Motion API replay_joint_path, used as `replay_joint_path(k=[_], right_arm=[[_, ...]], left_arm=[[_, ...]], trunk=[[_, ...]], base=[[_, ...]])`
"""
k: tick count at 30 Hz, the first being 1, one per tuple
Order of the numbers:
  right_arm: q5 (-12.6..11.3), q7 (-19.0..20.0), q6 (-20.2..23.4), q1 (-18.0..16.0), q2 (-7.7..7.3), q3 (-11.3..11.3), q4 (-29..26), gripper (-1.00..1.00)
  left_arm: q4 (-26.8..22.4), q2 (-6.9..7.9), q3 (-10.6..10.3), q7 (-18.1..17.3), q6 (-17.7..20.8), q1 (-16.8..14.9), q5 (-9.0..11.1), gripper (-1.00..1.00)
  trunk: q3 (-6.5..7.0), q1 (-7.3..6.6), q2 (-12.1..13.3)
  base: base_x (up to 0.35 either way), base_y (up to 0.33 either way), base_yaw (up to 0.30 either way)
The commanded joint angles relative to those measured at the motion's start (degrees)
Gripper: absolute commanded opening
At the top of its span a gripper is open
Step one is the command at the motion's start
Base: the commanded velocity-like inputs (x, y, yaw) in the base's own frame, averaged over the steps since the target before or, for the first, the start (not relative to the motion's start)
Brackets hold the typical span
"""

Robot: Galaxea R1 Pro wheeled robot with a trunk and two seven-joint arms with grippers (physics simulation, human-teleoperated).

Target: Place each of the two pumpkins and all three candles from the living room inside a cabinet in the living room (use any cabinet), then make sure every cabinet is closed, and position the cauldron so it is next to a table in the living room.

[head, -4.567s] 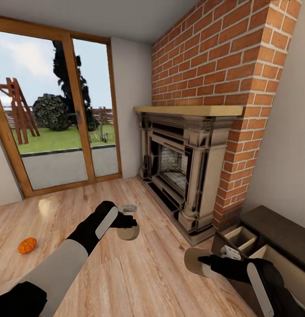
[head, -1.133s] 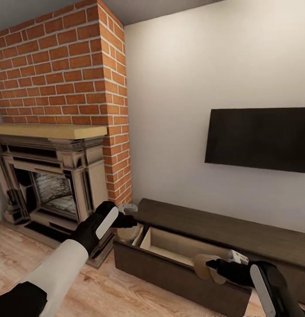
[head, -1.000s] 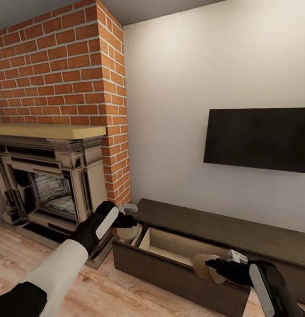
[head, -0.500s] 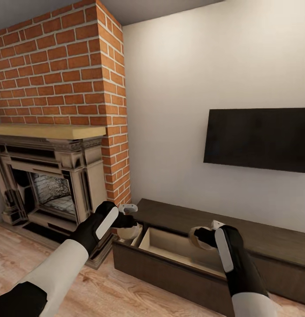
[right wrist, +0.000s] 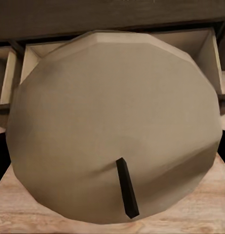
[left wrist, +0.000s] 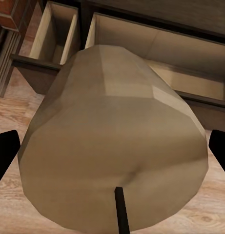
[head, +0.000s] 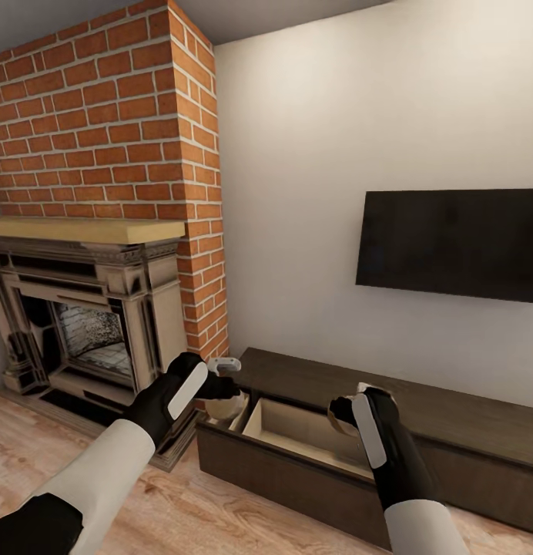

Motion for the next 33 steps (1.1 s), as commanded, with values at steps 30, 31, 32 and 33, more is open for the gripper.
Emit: replay_joint_path(k=[30,31,32,33], right_arm=[[-5.6,-1.3,0.1,-0.1,-0.48,7.6,0.1,-1.00],[-5.6,-1.3,0.1,-0.1,-0.48,7.6,0.1,-1.00],[-5.6,-1.3,0.1,-0.1,-0.48,7.6,0.1,-1.00],[-5.6,-1.3,0.1,-0.1,-0.48,7.6,0.1,-1.00]], left_arm=[[-0.1,0.19,-0.2,-2.6,0.0,0.0,0.4,-1.00],[-0.1,0.19,-0.2,-2.7,0.0,0.0,0.4,-1.00],[-0.1,0.19,-0.2,-2.9,0.0,0.0,0.4,-1.00],[-0.1,0.19,-0.2,-2.9,0.0,-0.1,0.4,-1.00]], trunk=[[-1.63,0.00,-0.1],[-1.69,0.00,-0.1],[-1.75,0.00,-0.1],[-1.82,0.00,-0.1]], base=[[0.000,0.055,-0.190],[0.000,0.007,-0.221],[0.000,0.004,-0.218],[0.000,0.004,-0.217]])
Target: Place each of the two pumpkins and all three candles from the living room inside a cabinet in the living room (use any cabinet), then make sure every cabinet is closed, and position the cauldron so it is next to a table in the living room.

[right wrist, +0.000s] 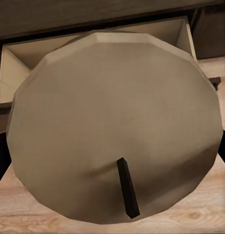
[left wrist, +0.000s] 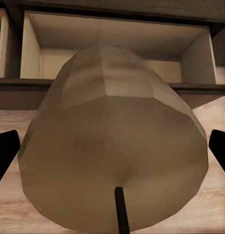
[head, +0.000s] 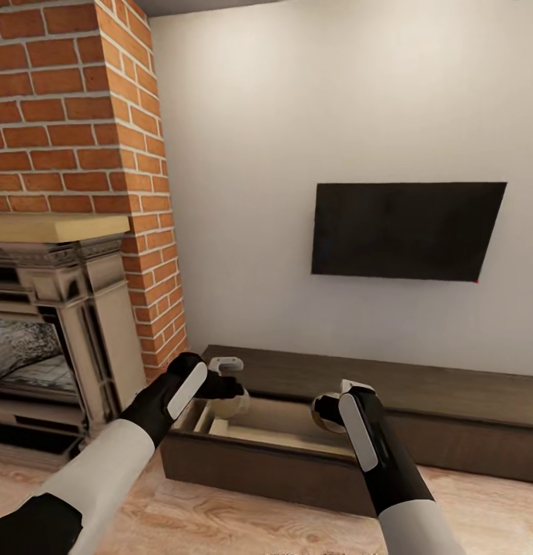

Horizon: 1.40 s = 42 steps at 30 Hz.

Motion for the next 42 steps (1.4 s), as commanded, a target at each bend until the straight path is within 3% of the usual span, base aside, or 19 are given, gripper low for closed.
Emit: replay_joint_path(k=[1,10,21,36,42], right_arm=[[-0.6,-0.6,0.0,-0.1,0.00,0.1,0.0,-1.00],[-0.6,-0.6,0.1,0.0,-0.08,-0.1,0.0,-1.00],[-0.7,-0.5,0.2,0.0,-0.04,0.6,0.0,-1.00],[-0.7,-0.4,0.1,0.0,0.36,0.9,0.0,-1.00],[-0.9,-0.2,0.0,0.0,0.48,2.0,0.0,-1.00]], left_arm=[[-0.1,0.03,-0.1,0.6,0.2,-0.1,0.5,-1.00],[0.0,0.02,0.1,0.6,0.2,-0.1,0.5,-1.00],[0.5,0.07,0.4,0.7,-0.6,-0.1,0.8,-1.00],[0.5,0.04,0.2,0.8,-0.9,-0.1,0.7,-1.00],[0.4,0.03,0.1,0.6,-0.9,-0.1,0.7,-1.00]], trunk=[[-0.14,0.00,-0.1],[-0.73,0.00,-0.1],[-1.09,0.00,-0.1],[-1.52,0.00,-0.1],[-1.58,0.00,-0.1]], base=[[0.000,0.002,-0.214],[0.030,0.001,-0.208],[0.215,0.000,-0.091],[-0.019,0.094,0.130],[-0.003,0.011,0.048]])
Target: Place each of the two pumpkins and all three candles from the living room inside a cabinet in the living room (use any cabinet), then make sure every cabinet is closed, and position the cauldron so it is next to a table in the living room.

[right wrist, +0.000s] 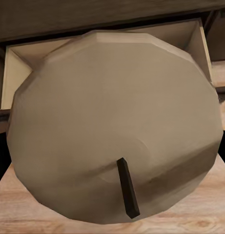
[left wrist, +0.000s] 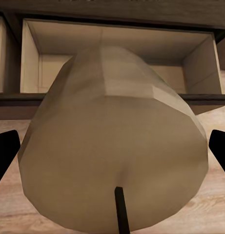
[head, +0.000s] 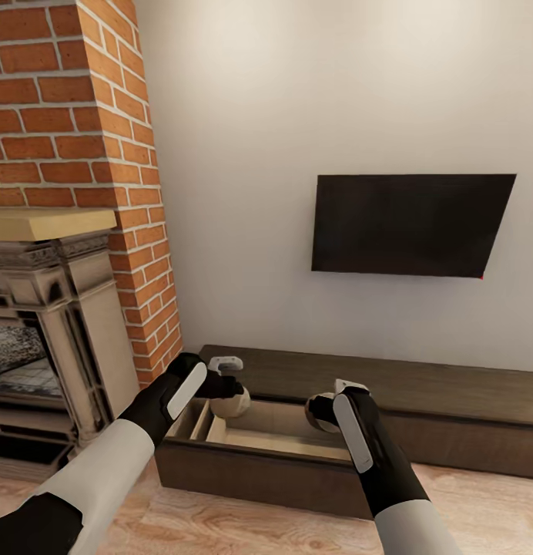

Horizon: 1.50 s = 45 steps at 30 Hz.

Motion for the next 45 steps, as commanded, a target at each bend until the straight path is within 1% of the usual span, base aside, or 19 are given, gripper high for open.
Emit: replay_joint_path(k=[1,2,3,6,8,9,10,11,12,13,16,19,27,33,43,45], right_arm=[[-0.8,-0.6,0.1,0.0,0.02,0.2,0.0,-1.00],[-0.9,-0.6,0.0,0.0,0.04,0.5,0.0,-1.00],[-1.4,-0.5,-0.1,0.0,0.06,1.4,0.0,-1.00],[-2.4,-0.5,-0.3,0.0,0.05,2.9,0.1,-1.00],[-4.1,-0.5,-0.3,0.0,0.06,3.7,0.1,-1.00],[-5.6,-0.6,-0.2,0.0,0.07,4.1,0.2,-1.00],[-6.3,-0.6,-0.2,0.0,0.06,4.4,0.4,-1.00],[-7.4,-0.7,-0.2,-0.1,0.06,5.0,1.2,-1.00],[-7.8,-0.7,-0.2,-0.1,0.05,5.4,1.7,-1.00],[-8.4,-0.8,-0.1,-0.1,0.05,6.4,2.3,-1.00],[-9.0,-0.9,-0.1,-0.1,-0.04,8.0,3.0,-1.00],[-9.3,-1.0,-0.3,-0.1,-0.06,8.8,3.3,-1.00],[-9.6,-1.0,-0.6,-0.1,-0.04,9.7,3.5,-1.00],[-9.7,-1.0,-0.6,-0.1,-0.05,9.8,3.5,-1.00],[-9.6,-1.0,-0.6,-0.1,-0.08,9.9,3.5,-1.00],[-9.6,-1.0,-0.6,-0.1,-0.10,9.9,3.5,-1.00]], left_arm=[[-0.1,0.03,-0.2,0.7,0.1,0.0,0.5,-1.00],[-0.1,0.03,-0.2,0.7,0.1,0.0,0.5,-1.00],[-0.2,0.03,-0.2,0.7,0.1,0.0,0.5,-1.00],[-0.2,0.03,-0.2,0.7,0.0,0.0,0.5,-1.00],[-0.2,0.01,-0.3,0.7,-0.1,0.0,0.5,-1.00],[-0.2,-0.02,-0.3,0.8,-0.1,0.0,0.5,-1.00],[-0.2,-0.03,-0.3,0.8,-0.1,0.0,0.5,-1.00],[-0.2,-0.04,-0.3,0.8,-0.1,0.0,0.5,-1.00],[-0.2,-0.04,-0.3,0.8,-0.1,0.0,0.5,-1.00],[-0.1,-0.05,-0.3,0.8,-0.2,0.0,0.5,-1.00],[-0.1,-0.06,-0.3,0.8,-0.2,0.0,0.5,-1.00],[-0.1,-0.06,-0.3,0.7,-0.2,0.0,0.5,-1.00],[-0.2,-0.06,-0.4,0.6,-0.1,0.0,0.4,-1.00],[0.1,-0.08,-0.4,0.6,0.1,0.0,0.3,-1.00],[0.7,-0.21,-0.4,0.5,1.6,-0.1,0.3,-1.00],[1.1,-0.22,-0.3,0.6,2.9,-0.1,0.4,-1.00]], trunk=[[-0.08,0.00,-0.1],[-0.08,0.00,-0.1],[-0.08,0.00,-0.1],[-0.09,0.00,-0.1],[-0.09,0.00,-0.1],[-0.09,0.00,-0.1],[-0.09,0.00,-0.1],[-0.09,0.00,-0.1],[-0.09,0.00,-0.1],[-0.09,0.00,-0.1],[-0.09,0.00,-0.1],[-0.09,0.00,-0.1],[-0.09,0.00,-0.1],[-0.09,0.00,-0.1],[-0.09,0.00,-0.1],[-0.09,0.00,-0.1]], base=[[-0.001,0.003,0.015],[-0.001,0.003,0.012],[0.000,0.002,0.008],[0.000,0.001,0.005],[0.000,0.001,0.002],[0.000,0.000,0.001],[0.000,0.000,0.001],[0.000,0.000,0.000],[0.000,0.000,0.000],[0.000,0.000,0.000],[0.002,0.000,0.000],[0.055,0.026,0.000],[0.126,0.066,0.000],[0.169,0.008,0.000],[0.028,0.001,0.000],[0.086,0.000,0.000]])
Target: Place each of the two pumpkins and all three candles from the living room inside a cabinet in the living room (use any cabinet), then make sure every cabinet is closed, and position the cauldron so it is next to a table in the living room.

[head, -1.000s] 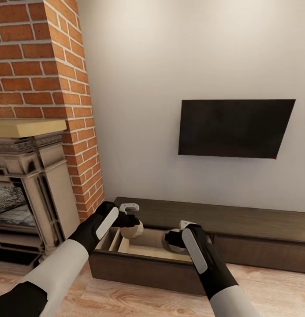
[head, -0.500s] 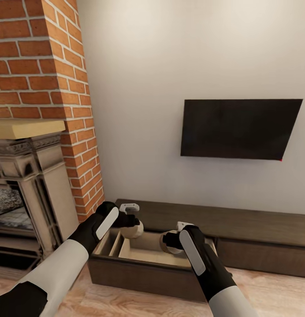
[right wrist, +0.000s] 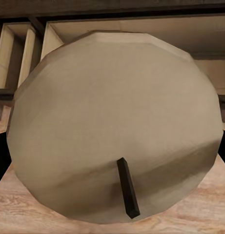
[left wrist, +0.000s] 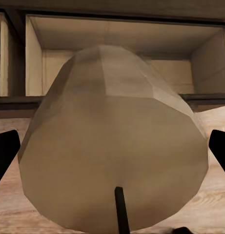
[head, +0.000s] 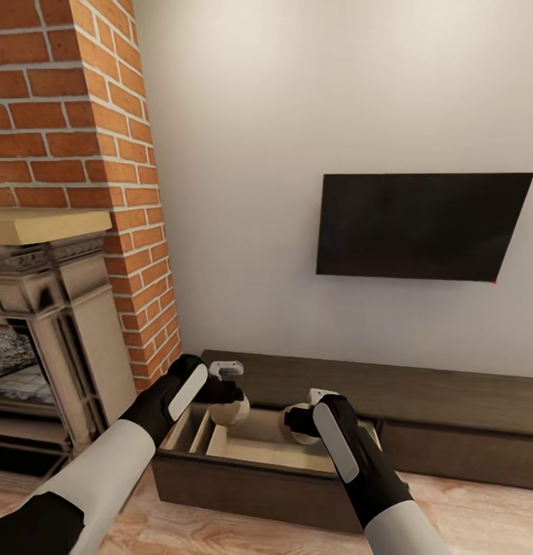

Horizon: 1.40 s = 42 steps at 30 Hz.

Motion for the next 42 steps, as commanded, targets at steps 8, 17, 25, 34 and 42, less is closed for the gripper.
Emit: replay_joint_path(k=[8,17,25,34,42], right_arm=[[-0.6,-0.6,0.1,-0.1,-0.04,0.1,-0.1,-1.00],[-0.6,-0.6,0.1,0.0,-0.04,0.1,-0.1,-1.00],[-0.6,-0.6,0.1,-0.1,-0.04,0.1,-0.1,-1.00],[-0.6,-0.5,0.1,-0.1,-0.09,0.1,-0.1,-1.00],[-0.6,-0.5,0.1,-0.1,-0.12,0.1,-0.1,-1.00]], left_arm=[[3.6,-0.03,-0.1,1.1,3.0,-0.1,0.6,-1.00],[7.3,-0.07,-0.1,0.5,3.5,-0.1,0.6,-1.00],[7.9,-0.05,0.0,0.5,3.5,-0.1,0.5,-1.00],[7.7,-0.08,-0.1,0.5,3.4,-0.1,0.5,-1.00],[7.6,-0.04,0.0,0.4,3.5,-0.1,0.5,-1.00]], trunk=[[-0.07,0.01,0.0],[-0.07,0.01,0.0],[-0.03,0.01,0.0],[0.35,0.01,0.0],[0.58,0.01,0.0]], base=[[0.134,0.000,0.000],[0.028,0.000,0.000],[0.077,0.000,-0.021],[0.004,0.002,-0.230],[0.000,0.080,-0.181]])
